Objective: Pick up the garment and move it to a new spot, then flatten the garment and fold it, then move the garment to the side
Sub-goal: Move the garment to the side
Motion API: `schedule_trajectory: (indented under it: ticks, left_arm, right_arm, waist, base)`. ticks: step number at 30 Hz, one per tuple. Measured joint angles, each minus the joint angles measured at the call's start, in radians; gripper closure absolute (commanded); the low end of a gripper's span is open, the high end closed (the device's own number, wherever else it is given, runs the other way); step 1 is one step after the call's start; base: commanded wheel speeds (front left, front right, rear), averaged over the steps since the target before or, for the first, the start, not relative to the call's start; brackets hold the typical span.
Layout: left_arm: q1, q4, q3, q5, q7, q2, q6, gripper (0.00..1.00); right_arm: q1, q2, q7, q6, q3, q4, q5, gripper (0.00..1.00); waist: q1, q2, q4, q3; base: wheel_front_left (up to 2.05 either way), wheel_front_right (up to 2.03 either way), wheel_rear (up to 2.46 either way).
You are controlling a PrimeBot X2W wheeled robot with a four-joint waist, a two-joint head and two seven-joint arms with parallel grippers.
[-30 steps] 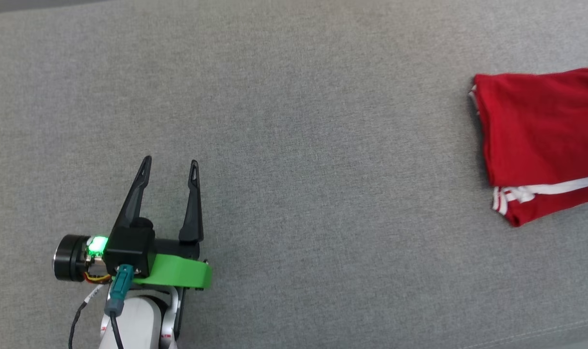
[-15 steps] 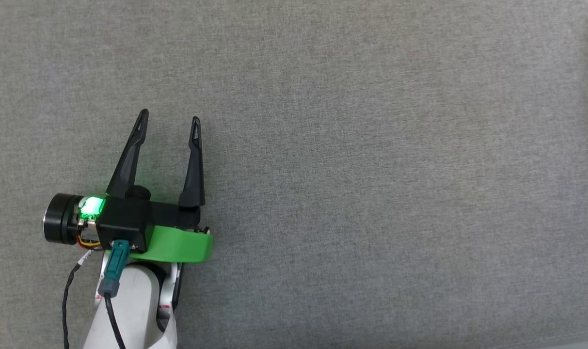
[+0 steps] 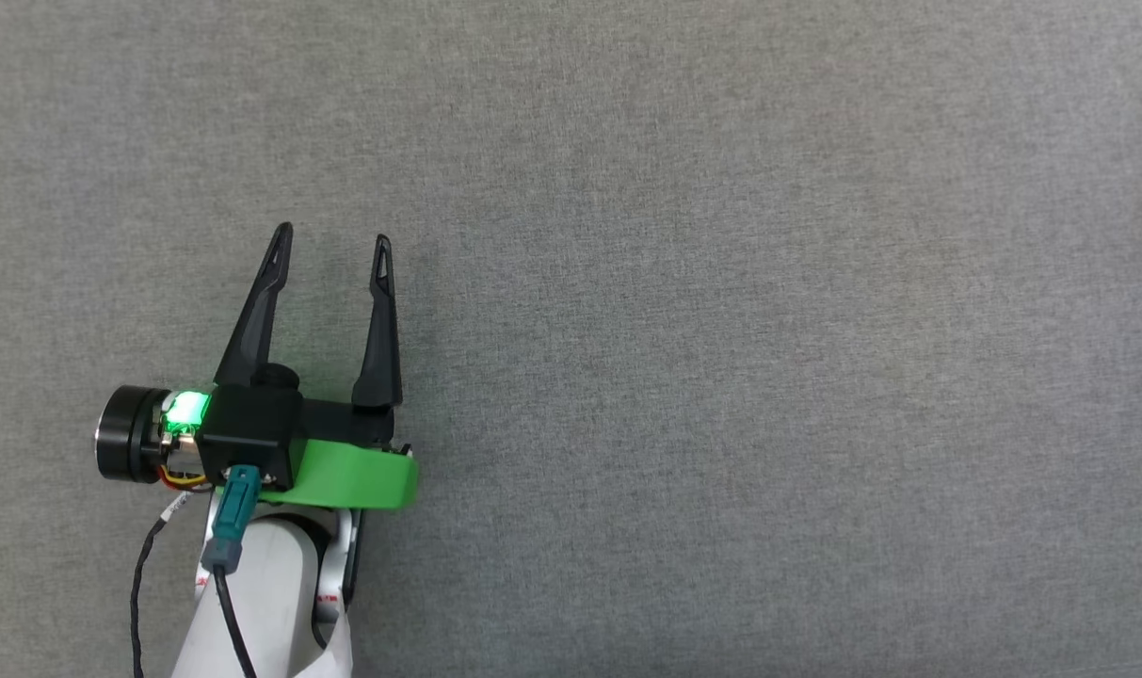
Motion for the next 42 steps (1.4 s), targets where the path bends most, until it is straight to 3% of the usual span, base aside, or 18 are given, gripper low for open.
schedule_trajectory:
  ticks: [6,13,17,23,30,36,42]
  left_arm:
    - [0.035,0.020,-0.001,-0.013,0.000,-0.012,0.006,0.00]
    - [0.100,0.045,0.004,-0.027,0.000,-0.022,0.010,0.00]
    - [0.129,0.057,0.008,-0.028,0.000,-0.028,0.009,0.00]
    - [0.142,0.077,0.011,-0.028,0.000,-0.036,0.008,0.00]
    - [0.164,0.095,0.018,-0.028,0.000,-0.041,0.000,0.00]
    - [0.195,0.117,0.027,-0.028,0.000,-0.044,0.000,0.00]
    - [0.238,0.125,0.033,-0.028,0.000,-0.046,-0.002,0.00]
  right_arm:
    - [0.026,0.008,-0.197,0.000,-0.004,-0.051,-0.005,0.00]
    - [0.077,0.092,-0.381,0.000,-0.073,-0.162,-0.065,0.00]
    - [0.126,0.196,-0.399,0.000,-0.124,-0.302,-0.140,0.00]
    - [0.272,0.409,-0.404,0.000,-0.208,-0.574,-0.294,0.00]
    - [0.470,0.635,-0.406,0.000,-0.214,-0.743,-0.420,0.00]
    - [0.652,0.752,-0.406,0.000,-0.193,-0.771,-0.460,0.00]
    - [0.794,0.789,-0.406,0.000,-0.180,-0.769,-0.466,0.00]
  waist:
    - [-0.0002,0.0000,0.010,-0.080]
    - [-0.0002,0.0000,0.031,-0.187]
    - [-0.0002,0.0000,0.047,-0.243]
    - [-0.0003,0.0000,0.082,-0.314]
    - [-0.0003,0.0000,0.119,-0.377]
    - [-0.0003,0.0000,0.135,-0.434]
    - [-0.0002,0.0000,0.136,-0.486]
  base:
    - [0.00,0.00,0.00]
    - [0.00,0.00,0.00]
    - [0.00,0.00,0.00]
    - [0.00,0.00,0.00]
    - [0.00,0.00,0.00]
    - [0.00,0.00,0.00]
    - [0.00,0.00,0.00]
